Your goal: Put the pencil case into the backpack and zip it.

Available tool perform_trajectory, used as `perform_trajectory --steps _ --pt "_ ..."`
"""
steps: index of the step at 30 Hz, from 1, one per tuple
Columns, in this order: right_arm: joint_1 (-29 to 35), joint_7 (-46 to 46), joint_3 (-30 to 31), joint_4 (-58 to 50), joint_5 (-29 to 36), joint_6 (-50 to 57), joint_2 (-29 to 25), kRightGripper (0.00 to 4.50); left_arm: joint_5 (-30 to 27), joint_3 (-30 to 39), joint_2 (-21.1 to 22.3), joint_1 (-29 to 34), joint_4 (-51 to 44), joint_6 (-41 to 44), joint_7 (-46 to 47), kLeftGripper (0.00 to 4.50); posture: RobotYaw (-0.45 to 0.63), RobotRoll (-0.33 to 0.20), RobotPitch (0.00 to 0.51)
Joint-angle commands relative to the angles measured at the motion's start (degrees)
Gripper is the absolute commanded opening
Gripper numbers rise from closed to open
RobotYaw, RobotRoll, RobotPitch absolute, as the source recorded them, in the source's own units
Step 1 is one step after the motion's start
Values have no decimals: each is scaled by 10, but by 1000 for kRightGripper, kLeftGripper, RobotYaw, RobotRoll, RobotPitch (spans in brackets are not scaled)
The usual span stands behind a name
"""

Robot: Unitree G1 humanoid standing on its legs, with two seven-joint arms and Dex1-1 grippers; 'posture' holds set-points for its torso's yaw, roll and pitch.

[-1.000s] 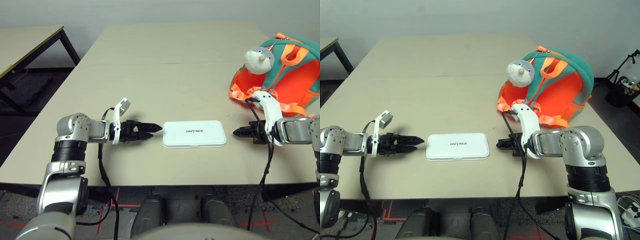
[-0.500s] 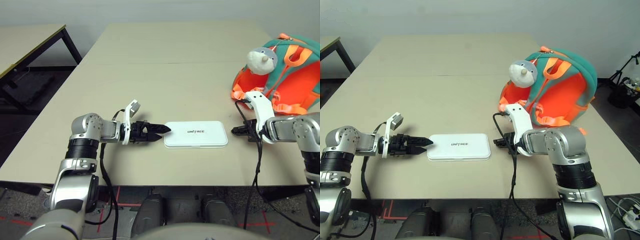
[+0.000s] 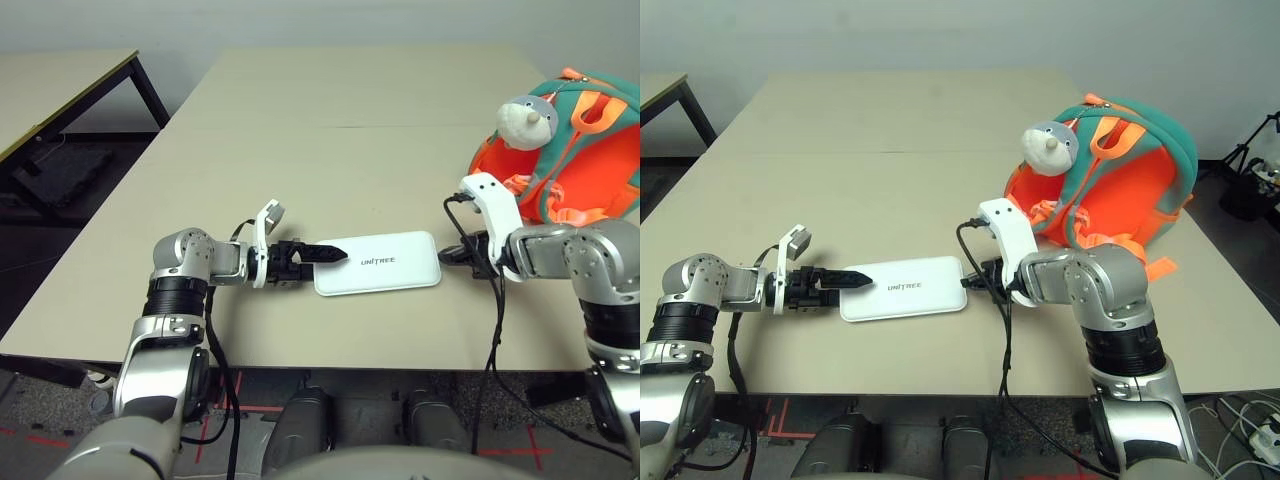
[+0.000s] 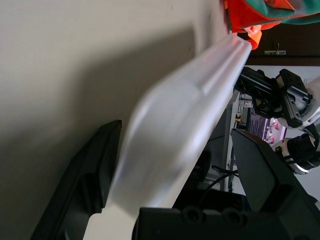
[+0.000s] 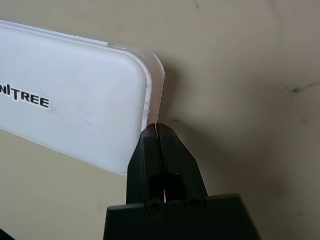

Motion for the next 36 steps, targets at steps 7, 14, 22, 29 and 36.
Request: perform_trajectory --steps 7,14,22,29,36 --pt "0 7 -5 1 -19 15 3 0 11 -20 10 18 4 -2 -13 2688 32 0 22" --pt "28 7 -48 -18 -28 -8 12 205 3 -1 19 10 -13 -10 -25 1409 20 0 18" --pt "97 -49 -233 -220 -60 -1 21 2544 -20 97 47 -8 -67 3 14 1409 -57 0 16" --pt "82 -156 -272 -290 -153 -77 119 4500 -32 174 77 -76 -49 9 46 1408 -124 0 14" --pt "78 -158 -217 -123 -223 -281 112 4500 -68 176 94 -119 -61 61 35 1408 -90 0 2"
